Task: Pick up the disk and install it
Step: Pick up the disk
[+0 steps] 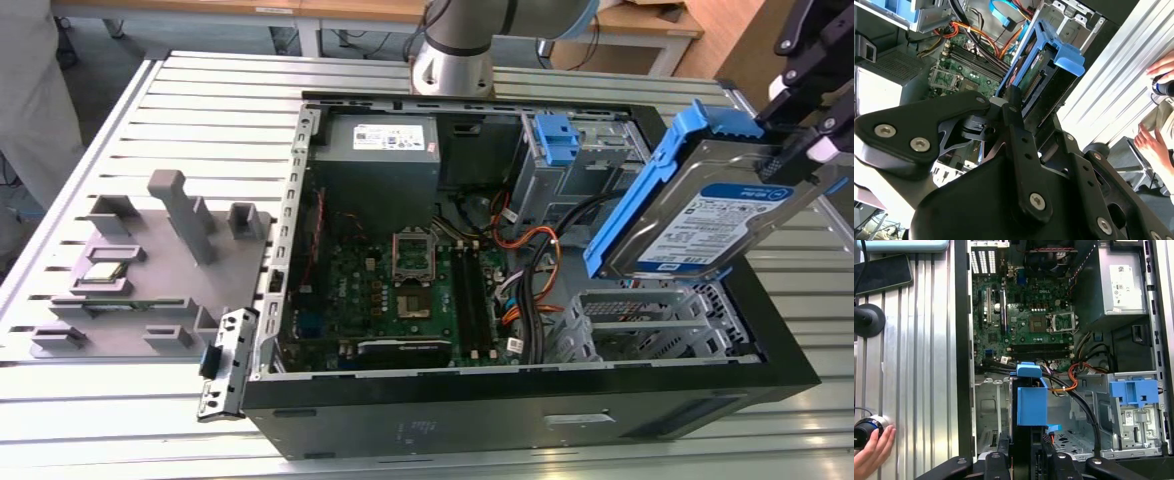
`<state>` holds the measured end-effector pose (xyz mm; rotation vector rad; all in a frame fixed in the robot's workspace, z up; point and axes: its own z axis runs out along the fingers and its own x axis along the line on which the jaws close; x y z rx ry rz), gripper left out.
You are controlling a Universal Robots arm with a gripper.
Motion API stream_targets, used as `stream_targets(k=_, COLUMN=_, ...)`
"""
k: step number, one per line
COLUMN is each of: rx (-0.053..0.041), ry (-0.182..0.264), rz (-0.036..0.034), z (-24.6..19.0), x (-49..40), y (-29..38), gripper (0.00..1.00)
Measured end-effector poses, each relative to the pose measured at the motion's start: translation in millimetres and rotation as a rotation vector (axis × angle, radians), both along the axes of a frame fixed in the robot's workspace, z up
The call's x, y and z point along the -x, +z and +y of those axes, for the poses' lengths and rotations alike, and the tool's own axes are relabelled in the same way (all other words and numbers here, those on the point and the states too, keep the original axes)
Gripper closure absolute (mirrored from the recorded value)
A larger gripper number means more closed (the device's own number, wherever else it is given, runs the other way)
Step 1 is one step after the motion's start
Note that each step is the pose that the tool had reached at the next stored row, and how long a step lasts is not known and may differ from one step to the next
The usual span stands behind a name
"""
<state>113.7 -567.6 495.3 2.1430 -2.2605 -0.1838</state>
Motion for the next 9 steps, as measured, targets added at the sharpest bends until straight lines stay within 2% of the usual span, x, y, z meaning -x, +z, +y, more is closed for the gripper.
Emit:
stream_targets(k=5, rx=0.0000, ry=0.000, rz=0.0000, z=-0.6, x=-5.0, y=-0.3, gripper=0.65)
stream_targets(k=9, rx=-0.0001, ry=0.000, rz=-0.0001, z=-1.3, x=-5.5, y=-2.0, gripper=0.65)
